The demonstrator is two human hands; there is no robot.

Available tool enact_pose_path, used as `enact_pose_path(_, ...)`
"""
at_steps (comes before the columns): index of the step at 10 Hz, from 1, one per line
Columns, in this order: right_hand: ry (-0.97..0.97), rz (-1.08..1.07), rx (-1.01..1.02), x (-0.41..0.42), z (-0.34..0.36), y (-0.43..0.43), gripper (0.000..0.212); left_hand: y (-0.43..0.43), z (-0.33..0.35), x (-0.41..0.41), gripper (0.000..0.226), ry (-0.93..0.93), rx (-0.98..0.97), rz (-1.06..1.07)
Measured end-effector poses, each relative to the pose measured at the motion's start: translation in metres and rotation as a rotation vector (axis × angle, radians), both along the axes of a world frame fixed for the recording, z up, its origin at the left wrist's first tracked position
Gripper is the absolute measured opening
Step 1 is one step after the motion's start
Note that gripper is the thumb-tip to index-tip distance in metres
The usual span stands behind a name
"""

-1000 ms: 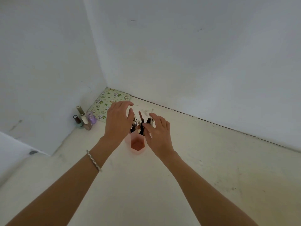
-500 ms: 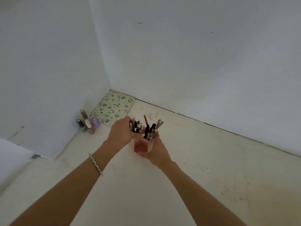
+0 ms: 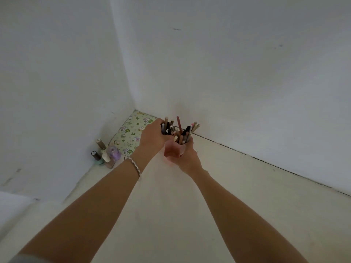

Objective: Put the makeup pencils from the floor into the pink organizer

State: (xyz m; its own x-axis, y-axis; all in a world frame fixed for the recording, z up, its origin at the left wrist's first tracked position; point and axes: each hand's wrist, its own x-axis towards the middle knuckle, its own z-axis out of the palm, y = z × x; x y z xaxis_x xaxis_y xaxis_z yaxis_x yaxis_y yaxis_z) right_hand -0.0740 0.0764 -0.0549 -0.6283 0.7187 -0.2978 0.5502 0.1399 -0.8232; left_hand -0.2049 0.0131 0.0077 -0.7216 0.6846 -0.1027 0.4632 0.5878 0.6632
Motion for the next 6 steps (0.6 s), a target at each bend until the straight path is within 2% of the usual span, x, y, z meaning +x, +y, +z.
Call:
enact_pose_path(1, 0.041, -0.041, -0.005, -0.017, -0.004, 0.01, 0.076, 0.016, -0.001, -0.016, 0.037, -0.011, 0.013, -0.003)
enact_pose_path(3, 0.061, -0.072, -0.013, -0.031, -0.009, 0.022, 0.076, 0.033, -0.004, -0.034, 0.036, 0.004, 0.034, -0.044)
enact_pose_path(4, 0.049, -0.065, -0.037, -0.031, -0.006, 0.02, 0.08, 0.033, -0.007, -0.032, 0.051, -0.041, 0.057, -0.025)
enact_pose_path(5, 0.092, -0.057, -0.072, -0.036, -0.003, 0.021, 0.102, 0.032, -0.007, -0.028, 0.072, -0.103, 0.128, -0.001)
enact_pose_path(6, 0.151, -0.225, -0.122, -0.02, 0.003, 0.001, 0.122, 0.013, -0.009, -0.02, 0.09, -0.262, 0.312, 0.171)
